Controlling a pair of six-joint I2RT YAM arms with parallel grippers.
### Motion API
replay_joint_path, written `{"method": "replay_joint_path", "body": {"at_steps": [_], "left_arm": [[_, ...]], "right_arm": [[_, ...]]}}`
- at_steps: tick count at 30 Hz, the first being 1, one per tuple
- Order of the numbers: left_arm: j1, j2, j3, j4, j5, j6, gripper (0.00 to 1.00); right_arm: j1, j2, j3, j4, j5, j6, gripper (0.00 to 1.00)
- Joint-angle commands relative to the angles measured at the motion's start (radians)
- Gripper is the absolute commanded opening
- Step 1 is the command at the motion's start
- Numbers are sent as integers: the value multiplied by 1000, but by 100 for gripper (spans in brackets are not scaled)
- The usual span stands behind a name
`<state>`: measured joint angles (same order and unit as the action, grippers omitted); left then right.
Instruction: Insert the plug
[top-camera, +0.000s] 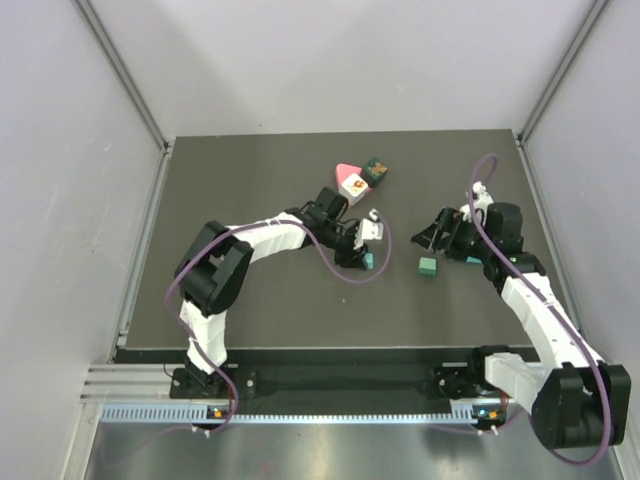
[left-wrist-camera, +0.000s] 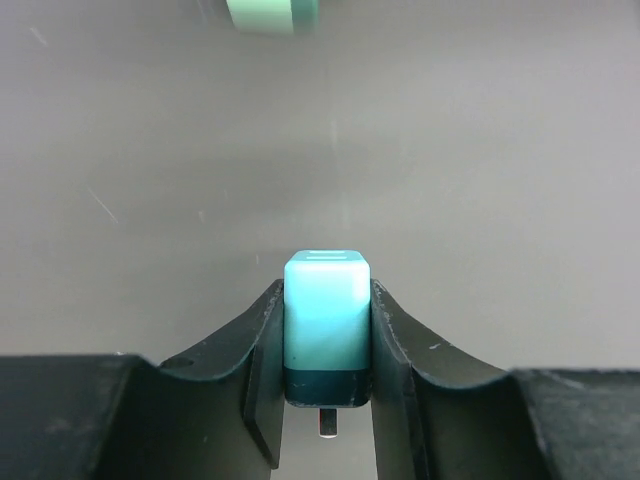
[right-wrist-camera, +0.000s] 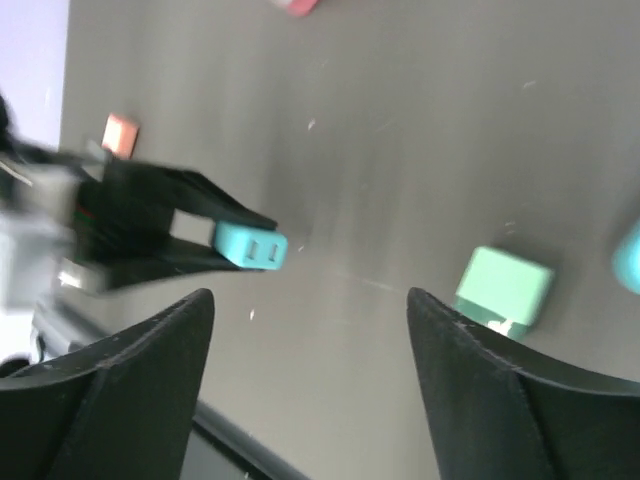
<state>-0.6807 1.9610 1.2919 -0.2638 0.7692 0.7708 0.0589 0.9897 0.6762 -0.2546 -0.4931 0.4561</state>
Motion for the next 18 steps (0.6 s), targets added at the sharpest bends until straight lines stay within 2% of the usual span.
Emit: {"method": "replay_joint_path", "body": {"at_steps": [1,4,6,9,12,15,18], "left_arm": [[38,-117,-6,155,259,-270,0],[43,-160,-46,253,356,-467,0],[43,-194,-77,304,383,-603,0],[44,-215,-86,316,449,-721,0],[44,-261,-120,331,487,-757,0],[44,-329,-179,420,496,-813,0],[44,-355,-190,422,501,-832,0]], "right_arm": [[31,21,8,112,-127,-48,76],[122,20,39,109,-154,-105,68],[153,17,56,130,-212,-135,67],[193,9,49,158,-330,-149,67],[220,-14,30,184,-364,-155,68],[257,-25,26,202,-364,-166,70],[289,-11,37,213,-361,-171,68]]}}
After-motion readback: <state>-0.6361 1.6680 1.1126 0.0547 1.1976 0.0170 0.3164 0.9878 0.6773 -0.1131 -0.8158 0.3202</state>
